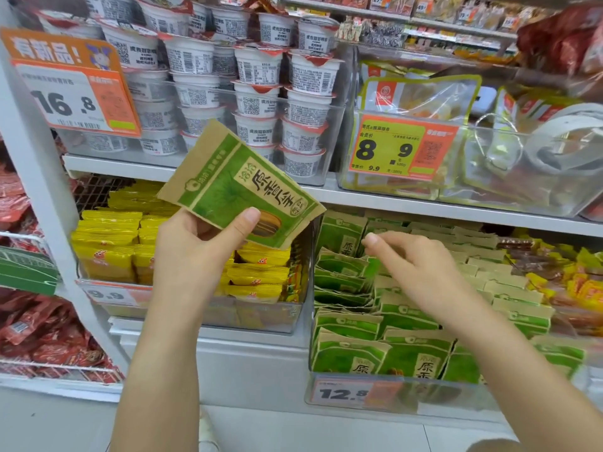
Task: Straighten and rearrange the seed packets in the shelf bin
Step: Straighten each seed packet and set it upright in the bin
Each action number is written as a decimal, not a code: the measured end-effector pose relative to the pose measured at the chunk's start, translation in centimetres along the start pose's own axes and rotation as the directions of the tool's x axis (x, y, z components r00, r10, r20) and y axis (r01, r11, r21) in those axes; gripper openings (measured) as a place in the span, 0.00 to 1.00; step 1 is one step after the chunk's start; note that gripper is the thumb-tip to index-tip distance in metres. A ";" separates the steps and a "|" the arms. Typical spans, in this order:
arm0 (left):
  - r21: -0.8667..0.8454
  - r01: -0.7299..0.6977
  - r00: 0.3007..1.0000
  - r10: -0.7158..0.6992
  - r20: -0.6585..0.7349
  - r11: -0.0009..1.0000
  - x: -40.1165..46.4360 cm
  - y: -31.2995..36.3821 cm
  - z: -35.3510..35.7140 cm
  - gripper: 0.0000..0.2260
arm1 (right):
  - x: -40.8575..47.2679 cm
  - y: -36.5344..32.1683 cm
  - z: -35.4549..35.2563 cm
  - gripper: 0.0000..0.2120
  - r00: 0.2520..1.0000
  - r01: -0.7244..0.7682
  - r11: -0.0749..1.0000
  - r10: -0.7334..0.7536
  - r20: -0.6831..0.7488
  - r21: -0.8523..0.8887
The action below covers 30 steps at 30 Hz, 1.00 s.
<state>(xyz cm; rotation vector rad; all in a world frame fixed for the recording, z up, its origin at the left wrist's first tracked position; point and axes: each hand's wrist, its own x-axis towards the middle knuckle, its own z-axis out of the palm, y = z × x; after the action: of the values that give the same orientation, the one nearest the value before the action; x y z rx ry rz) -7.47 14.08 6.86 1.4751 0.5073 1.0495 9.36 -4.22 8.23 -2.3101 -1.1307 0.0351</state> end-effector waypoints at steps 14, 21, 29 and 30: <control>0.039 0.178 0.924 -0.181 0.338 0.983 -2.7 -0.3 7.9 0.15 | -1.7 0.3 -2.2 0.16 0.990 -0.139 0.620 0.069 0.123 0.772; -0.023 0.235 0.916 -0.214 0.341 0.972 -4.1 0.3 8.6 0.11 | -2.4 0.8 -1.6 0.07 0.970 -0.239 0.447 0.150 0.191 0.862; -0.101 0.295 0.900 -0.241 0.363 0.950 -3.2 -0.8 6.8 0.12 | -2.0 0.4 -0.7 0.07 0.977 -0.214 0.477 0.107 0.185 0.852; -0.106 0.294 0.902 -0.239 0.359 0.950 -3.2 -0.9 6.7 0.12 | -1.9 0.3 -0.6 0.06 0.977 -0.213 0.481 0.107 0.184 0.851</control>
<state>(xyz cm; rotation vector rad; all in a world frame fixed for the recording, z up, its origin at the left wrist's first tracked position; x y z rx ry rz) -3.25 7.98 5.68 1.3642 0.3548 0.5844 8.53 -6.06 8.14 -1.4503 -0.6598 0.6681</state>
